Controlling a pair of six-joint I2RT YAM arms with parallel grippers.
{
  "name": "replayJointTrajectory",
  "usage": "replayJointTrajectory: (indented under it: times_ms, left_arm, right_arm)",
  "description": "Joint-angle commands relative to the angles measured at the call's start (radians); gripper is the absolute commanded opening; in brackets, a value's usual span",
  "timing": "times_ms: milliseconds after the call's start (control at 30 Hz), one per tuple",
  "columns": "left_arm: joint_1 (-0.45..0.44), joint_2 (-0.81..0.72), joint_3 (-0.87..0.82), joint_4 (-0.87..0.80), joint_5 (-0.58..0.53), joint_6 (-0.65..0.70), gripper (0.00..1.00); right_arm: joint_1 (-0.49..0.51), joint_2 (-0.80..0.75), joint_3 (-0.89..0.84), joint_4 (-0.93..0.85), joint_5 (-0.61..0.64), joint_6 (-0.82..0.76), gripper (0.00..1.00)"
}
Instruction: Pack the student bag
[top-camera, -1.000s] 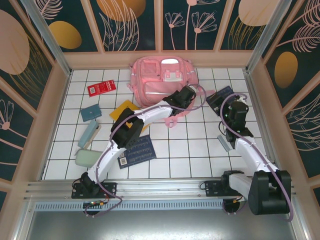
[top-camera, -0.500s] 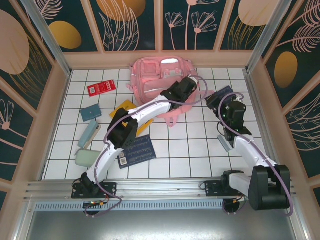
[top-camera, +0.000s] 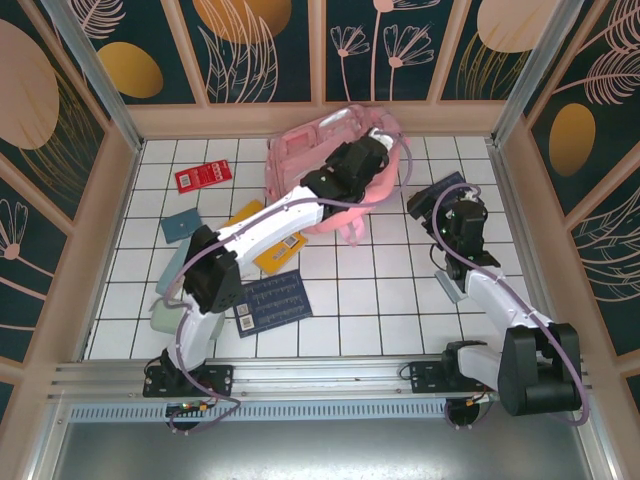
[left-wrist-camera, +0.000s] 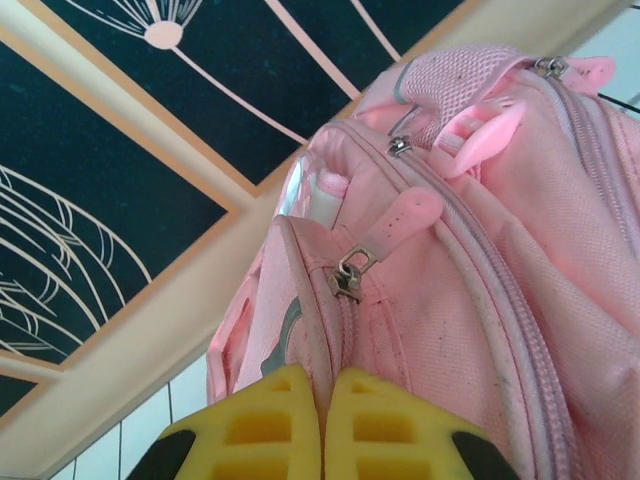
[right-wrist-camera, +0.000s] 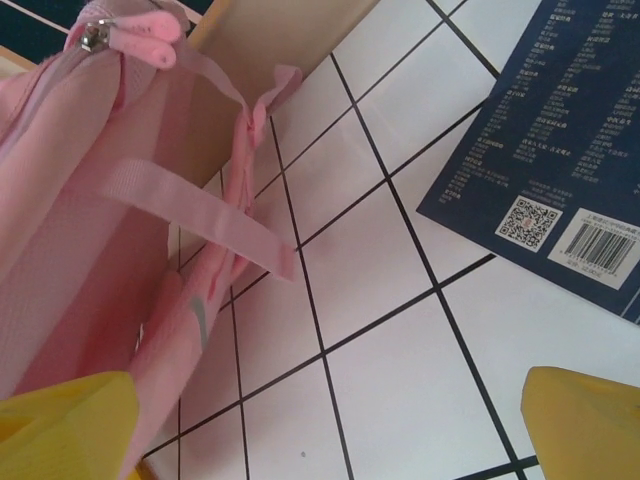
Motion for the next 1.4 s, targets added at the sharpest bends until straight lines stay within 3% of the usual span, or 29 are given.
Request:
replayJointTrajectory:
  times_ms: [0, 133, 267, 333, 400, 533, 600, 800, 1000, 1067, 1367]
  left_arm:
    - [-0.027, -0.169, -0.123, 0.127, -0.047, -0.048, 0.00]
    - [-0.029, -0.303, -0.353, 0.215, 0.008, -0.111, 0.00]
    - [-0.030, -0.417, -0.542, 0.275, 0.052, -0.133, 0.00]
    - [-0.029, -0.460, -0.622, 0.304, 0.061, -0.151, 0.00]
    - [-0.028, -0.491, -0.689, 0.322, 0.078, -0.163, 0.00]
    - [-0.030, -0.541, -0.792, 0.373, 0.091, -0.187, 0.00]
    - [-0.029, -0.561, -0.822, 0.390, 0.104, -0.182, 0.00]
    - [-0.028, -0.607, -0.869, 0.412, 0.162, -0.136, 0.00]
    - [-0.028, -0.629, -0.872, 0.391, 0.205, -0.123, 0.00]
    - [-0.029, -0.642, -0.885, 0.402, 0.224, -0.120, 0.00]
    - [-0.028, -0.638, -0.884, 0.392, 0.260, -0.109, 0.00]
  right_arm:
    - [0.026, -0.042, 0.029, -0.004, 0.028, -0.037, 0.98]
    - [0.037, -0.062, 0.008, 0.037, 0.032, -0.046, 0.98]
    - [0.063, -0.054, -0.029, 0.141, -0.012, -0.106, 0.92]
    - [0.089, -0.036, -0.014, 0.120, 0.020, -0.140, 0.92]
    - [0.089, -0.014, 0.010, 0.094, -0.034, -0.158, 0.92]
    - [0.092, 0.034, 0.010, 0.119, -0.144, -0.182, 0.79]
    - [0.089, 0.061, 0.007, 0.113, -0.146, -0.194, 0.70]
    - [0.098, 0.128, -0.019, 0.197, -0.238, -0.236, 0.60]
    - [0.133, 0.219, -0.003, 0.252, -0.232, -0.271, 0.60]
    - [0.134, 0.255, 0.020, 0.259, -0.237, -0.255, 0.65]
    - [0.104, 0.481, 0.228, 0.285, -0.438, -0.118, 0.66]
